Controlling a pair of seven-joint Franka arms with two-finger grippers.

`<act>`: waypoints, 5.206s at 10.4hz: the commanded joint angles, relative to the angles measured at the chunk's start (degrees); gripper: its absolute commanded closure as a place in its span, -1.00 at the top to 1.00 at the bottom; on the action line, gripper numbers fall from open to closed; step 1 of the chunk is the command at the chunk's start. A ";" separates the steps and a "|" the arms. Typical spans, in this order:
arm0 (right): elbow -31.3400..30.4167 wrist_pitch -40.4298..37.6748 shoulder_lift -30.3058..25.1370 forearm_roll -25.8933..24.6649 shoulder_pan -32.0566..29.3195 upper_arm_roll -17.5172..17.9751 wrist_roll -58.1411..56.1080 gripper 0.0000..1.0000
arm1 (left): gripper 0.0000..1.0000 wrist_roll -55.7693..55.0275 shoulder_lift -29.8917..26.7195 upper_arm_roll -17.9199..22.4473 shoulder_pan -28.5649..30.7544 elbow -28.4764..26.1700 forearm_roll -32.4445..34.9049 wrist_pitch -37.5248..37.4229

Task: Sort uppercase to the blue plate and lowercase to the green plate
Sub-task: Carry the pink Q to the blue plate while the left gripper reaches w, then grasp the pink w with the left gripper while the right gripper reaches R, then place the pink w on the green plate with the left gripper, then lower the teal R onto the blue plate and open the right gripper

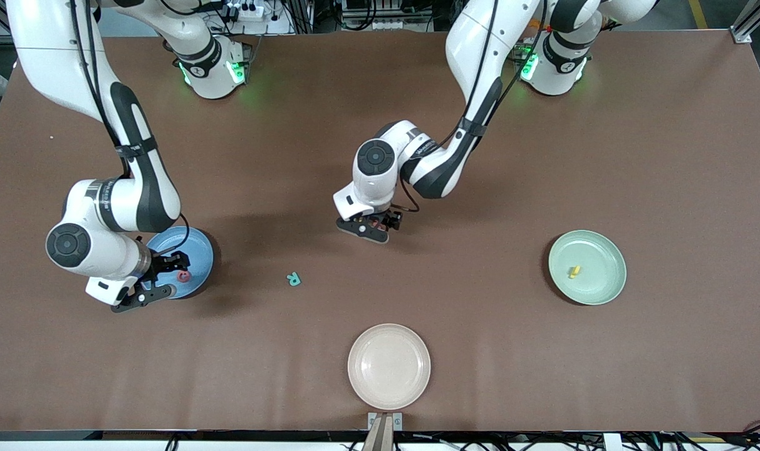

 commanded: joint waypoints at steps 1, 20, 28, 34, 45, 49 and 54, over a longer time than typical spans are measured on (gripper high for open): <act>-0.04 -0.39 -1.26 -0.54 -0.56 1.06 -0.99 1.00 | 0.50 -1.03 1.13 1.30 -1.07 0.52 -1.46 -0.50; 10.42 1.81 7.88 4.65 12.19 1.50 10.44 1.00 | -0.69 -0.68 1.74 2.62 -1.68 -0.63 -1.11 -3.66; 13.75 5.77 12.35 4.65 15.52 4.31 10.87 1.00 | -1.00 -0.35 -11.50 10.97 4.34 -0.36 -0.40 -14.71; 13.76 10.07 15.09 4.73 18.08 4.31 10.79 1.00 | -1.00 35.73 -17.85 10.70 30.27 -1.84 -0.67 -24.49; 11.65 10.25 15.53 4.73 17.90 4.31 10.79 -1.00 | 1.00 45.91 -19.32 10.70 39.55 -5.81 -0.49 -23.07; 11.39 10.08 15.00 4.73 17.73 4.31 10.52 -1.00 | 1.00 30.24 -22.60 5.44 35.87 -6.43 -0.41 -26.23; 11.48 1.12 8.68 4.12 6.69 3.43 1.43 -1.00 | 1.00 8.25 -22.34 -3.33 28.82 -8.18 1.88 -26.60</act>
